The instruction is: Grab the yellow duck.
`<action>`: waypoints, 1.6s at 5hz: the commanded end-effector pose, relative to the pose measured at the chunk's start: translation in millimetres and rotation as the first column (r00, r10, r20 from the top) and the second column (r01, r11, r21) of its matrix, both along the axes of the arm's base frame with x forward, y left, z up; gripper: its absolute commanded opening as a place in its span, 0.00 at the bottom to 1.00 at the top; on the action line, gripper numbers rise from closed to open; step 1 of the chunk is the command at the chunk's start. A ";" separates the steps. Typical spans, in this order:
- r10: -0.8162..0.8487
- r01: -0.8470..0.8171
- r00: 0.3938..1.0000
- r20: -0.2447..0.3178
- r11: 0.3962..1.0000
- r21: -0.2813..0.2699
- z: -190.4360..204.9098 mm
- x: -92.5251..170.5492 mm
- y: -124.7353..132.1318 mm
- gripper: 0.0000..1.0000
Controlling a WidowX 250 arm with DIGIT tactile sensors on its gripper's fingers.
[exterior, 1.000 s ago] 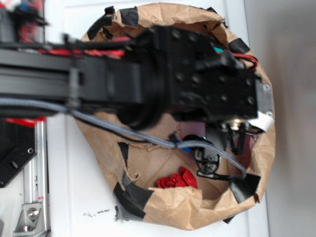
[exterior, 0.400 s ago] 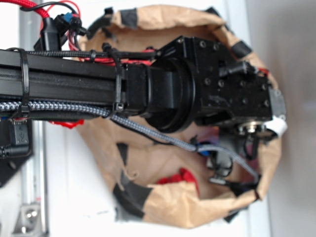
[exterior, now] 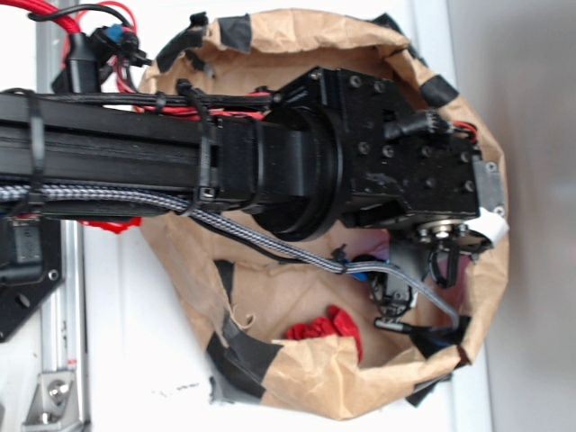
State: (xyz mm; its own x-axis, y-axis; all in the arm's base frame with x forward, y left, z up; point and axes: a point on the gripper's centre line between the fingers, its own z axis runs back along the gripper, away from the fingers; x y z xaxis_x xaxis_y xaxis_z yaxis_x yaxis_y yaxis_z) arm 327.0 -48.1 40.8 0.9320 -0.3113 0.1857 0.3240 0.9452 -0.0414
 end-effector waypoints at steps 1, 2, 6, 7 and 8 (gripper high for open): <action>0.022 -0.020 0.998 -0.054 0.999 0.032 -28.9 -15.8 2.8 1.00; 0.063 -0.062 0.998 -0.020 0.996 0.068 -18.2 -13.1 12.7 1.00; 0.223 -0.219 0.974 -0.042 0.972 0.082 63.0 -36.7 41.5 1.00; 0.233 -0.223 0.967 -0.099 0.970 0.100 57.9 -57.6 41.2 1.00; 0.235 -0.221 0.964 -0.124 0.968 0.116 53.4 -73.5 41.5 1.00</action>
